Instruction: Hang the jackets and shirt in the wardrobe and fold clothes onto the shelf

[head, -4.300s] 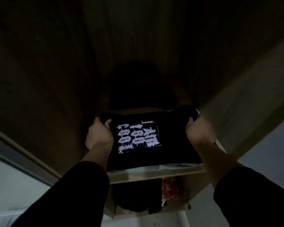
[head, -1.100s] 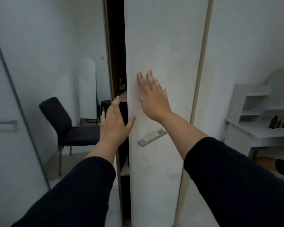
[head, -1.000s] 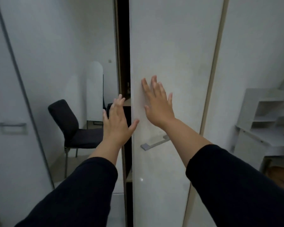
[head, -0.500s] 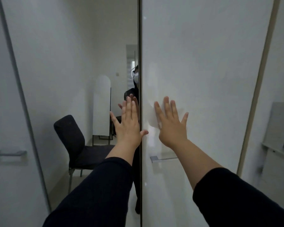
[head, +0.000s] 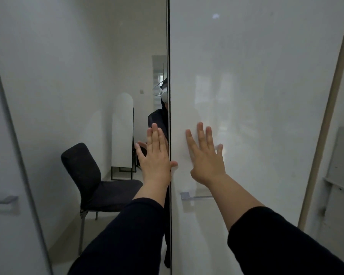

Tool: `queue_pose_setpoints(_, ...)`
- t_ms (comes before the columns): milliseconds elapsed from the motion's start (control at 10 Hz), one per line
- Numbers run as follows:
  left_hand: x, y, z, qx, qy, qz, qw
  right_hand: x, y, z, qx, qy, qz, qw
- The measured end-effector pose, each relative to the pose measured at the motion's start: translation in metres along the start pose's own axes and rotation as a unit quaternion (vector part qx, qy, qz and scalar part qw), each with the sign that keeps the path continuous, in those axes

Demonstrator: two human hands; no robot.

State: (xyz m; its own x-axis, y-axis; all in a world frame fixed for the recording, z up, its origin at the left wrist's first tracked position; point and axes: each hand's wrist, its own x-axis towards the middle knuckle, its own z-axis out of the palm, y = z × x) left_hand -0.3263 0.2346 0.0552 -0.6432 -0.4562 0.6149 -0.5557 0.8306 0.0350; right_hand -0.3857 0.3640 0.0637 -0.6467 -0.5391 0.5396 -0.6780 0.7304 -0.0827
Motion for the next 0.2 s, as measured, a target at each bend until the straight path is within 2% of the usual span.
queue_pose_setpoints(100,-0.002,-0.004,-0.017,-0.022,-0.02,0.014,0.999,-0.005,-0.004,-0.017,0.019,-0.017,-0.01,1.0)
queue_pose_setpoints(200,-0.02,-0.004,-0.024,-0.025,0.025,0.021,0.999,-0.03,0.001,-0.026,0.029,0.014,-0.027,0.999)
